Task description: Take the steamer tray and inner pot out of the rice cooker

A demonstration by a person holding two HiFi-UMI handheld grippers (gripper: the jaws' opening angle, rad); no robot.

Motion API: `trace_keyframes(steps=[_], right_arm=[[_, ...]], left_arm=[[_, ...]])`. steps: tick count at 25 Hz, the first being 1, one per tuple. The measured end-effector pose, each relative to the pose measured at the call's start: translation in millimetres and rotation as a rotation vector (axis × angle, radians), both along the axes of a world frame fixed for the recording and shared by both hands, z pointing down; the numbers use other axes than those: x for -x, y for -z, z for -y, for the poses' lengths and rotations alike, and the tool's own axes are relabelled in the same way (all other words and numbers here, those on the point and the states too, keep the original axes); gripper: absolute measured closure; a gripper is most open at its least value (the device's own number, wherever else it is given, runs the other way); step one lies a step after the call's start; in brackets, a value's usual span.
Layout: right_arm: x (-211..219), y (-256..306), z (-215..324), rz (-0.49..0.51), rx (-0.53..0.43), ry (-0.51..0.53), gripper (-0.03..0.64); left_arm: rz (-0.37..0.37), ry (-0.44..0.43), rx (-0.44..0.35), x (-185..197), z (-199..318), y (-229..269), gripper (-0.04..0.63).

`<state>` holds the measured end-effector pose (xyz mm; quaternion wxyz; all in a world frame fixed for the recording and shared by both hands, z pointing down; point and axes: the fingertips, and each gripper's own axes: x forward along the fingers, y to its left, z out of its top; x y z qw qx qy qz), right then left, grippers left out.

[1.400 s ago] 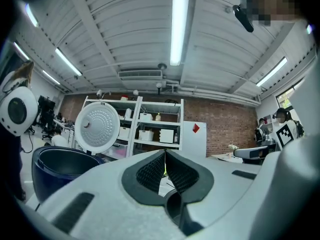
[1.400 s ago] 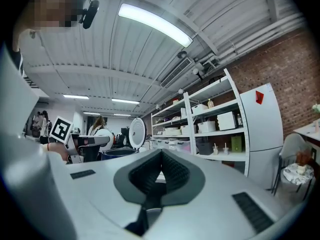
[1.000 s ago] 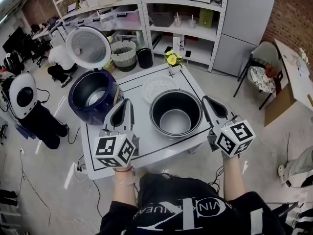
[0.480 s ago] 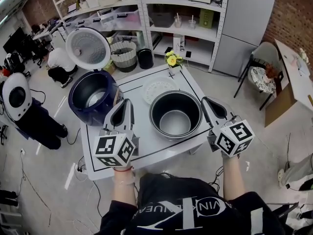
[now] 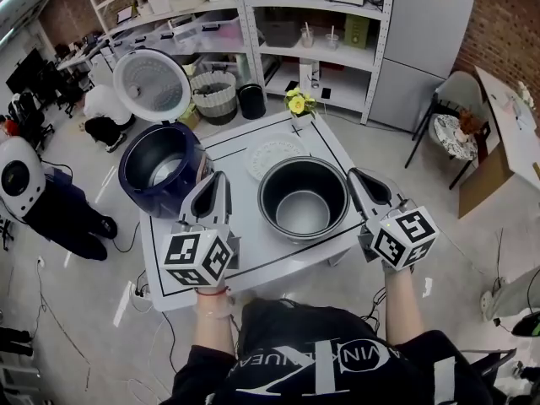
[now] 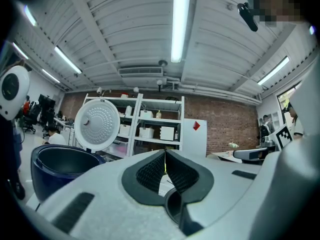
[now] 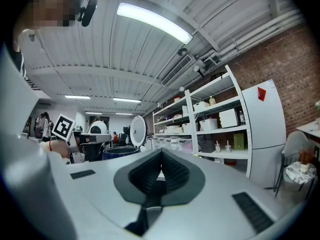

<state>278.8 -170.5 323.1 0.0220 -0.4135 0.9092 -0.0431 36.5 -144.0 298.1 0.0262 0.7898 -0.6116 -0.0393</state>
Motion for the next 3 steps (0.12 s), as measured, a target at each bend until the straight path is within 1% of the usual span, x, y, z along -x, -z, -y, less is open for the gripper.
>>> trace_keyframes(steps=[3], right_arm=[[0.3,-1.7,1.1,0.000,0.001,0.000,0.618]], left_arm=[[0.000,0.000,0.006,0.5,0.9,-2.3,0.581]])
